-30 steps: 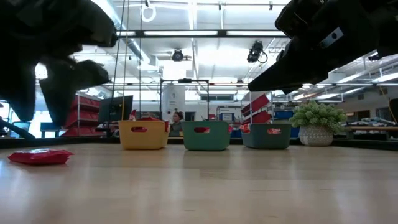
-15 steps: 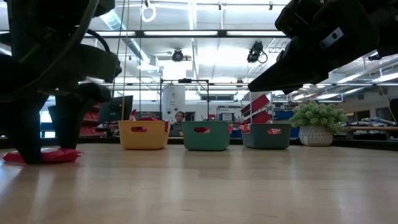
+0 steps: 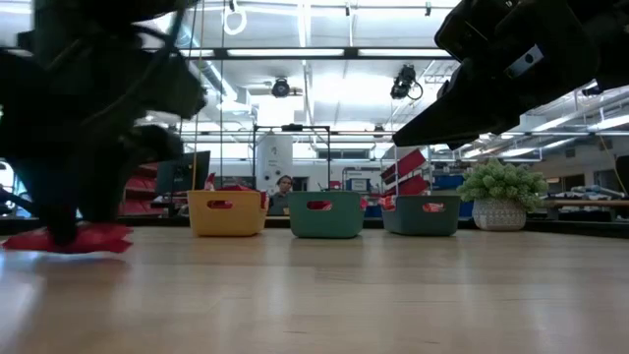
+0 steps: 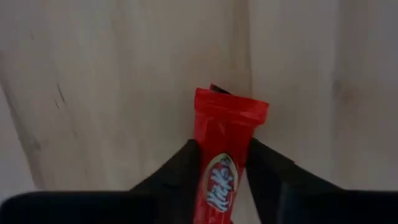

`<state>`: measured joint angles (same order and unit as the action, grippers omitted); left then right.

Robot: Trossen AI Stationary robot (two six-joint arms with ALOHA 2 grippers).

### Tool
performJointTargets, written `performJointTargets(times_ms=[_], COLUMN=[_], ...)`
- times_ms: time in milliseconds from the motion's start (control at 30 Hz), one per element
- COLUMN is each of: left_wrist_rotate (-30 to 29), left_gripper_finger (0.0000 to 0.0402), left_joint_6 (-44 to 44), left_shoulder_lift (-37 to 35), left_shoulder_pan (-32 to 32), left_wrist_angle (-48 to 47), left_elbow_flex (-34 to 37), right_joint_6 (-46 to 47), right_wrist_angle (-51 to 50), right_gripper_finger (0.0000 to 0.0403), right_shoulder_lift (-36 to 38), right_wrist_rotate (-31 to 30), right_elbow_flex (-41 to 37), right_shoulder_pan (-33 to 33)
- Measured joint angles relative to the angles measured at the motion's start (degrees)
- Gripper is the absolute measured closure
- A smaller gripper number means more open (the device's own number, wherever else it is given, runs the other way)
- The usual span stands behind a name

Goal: Sort candy
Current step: Put the red chocolate into the green bin

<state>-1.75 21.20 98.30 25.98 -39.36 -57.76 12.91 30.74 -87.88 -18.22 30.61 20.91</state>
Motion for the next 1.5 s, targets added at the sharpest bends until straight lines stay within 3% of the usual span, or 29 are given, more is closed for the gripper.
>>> performJointTargets(times_ms=[200, 300, 533, 733, 867, 1233, 1500], left_wrist_rotate=[3.17, 3.45, 3.13, -0.97, 1.68, 5.07, 5.09], left_gripper_finger=[0.0368, 0.0393, 0.0394, 0.0394, 0.0394, 0.0394, 0.0372], left_joint_6=[-1.26, -2.82, -2.09, 0.06, 0.27, 2.56, 1.81], left_shoulder_lift=[-0.02, -0.05, -0.07, -0.1, 1.31, 10.36, 11.69], left_shoulder_pan=[-6.04, -10.15, -22.94, -34.02, -39.92, -46.52, -47.09], left_wrist_angle=[-1.27, -0.86, 4.56, 12.28, 16.78, 23.07, 25.23], left_elbow_flex=[-3.42, -5.73, -13.24, -16.62, -16.65, -16.65, -16.63], right_joint_6=[-0.12, -0.55, -1.07, -1.07, -0.9, -0.86, -0.46], right_wrist_angle=[-0.18, -0.85, -1.34, -1.75, -2.19, -2.41, -2.54], right_gripper_finger=[0.0403, 0.0403, 0.0403, 0.0403, 0.0403, 0.0403, 0.0403], right_shoulder_lift=[0.0, 0.0, 0.0, 0.0, 0.0, -0.02, -0.02], right_wrist_rotate=[0.0, -0.02, -1.67, -1.81, -1.84, -1.84, -1.84], right_elbow_flex=[0.0, 0.0, 0.0, 0.0, 0.0, 0.0, 0.0], right_shoulder_pan=[0.01, 0.49, 2.17, 2.29, 2.29, 2.29, 2.21])
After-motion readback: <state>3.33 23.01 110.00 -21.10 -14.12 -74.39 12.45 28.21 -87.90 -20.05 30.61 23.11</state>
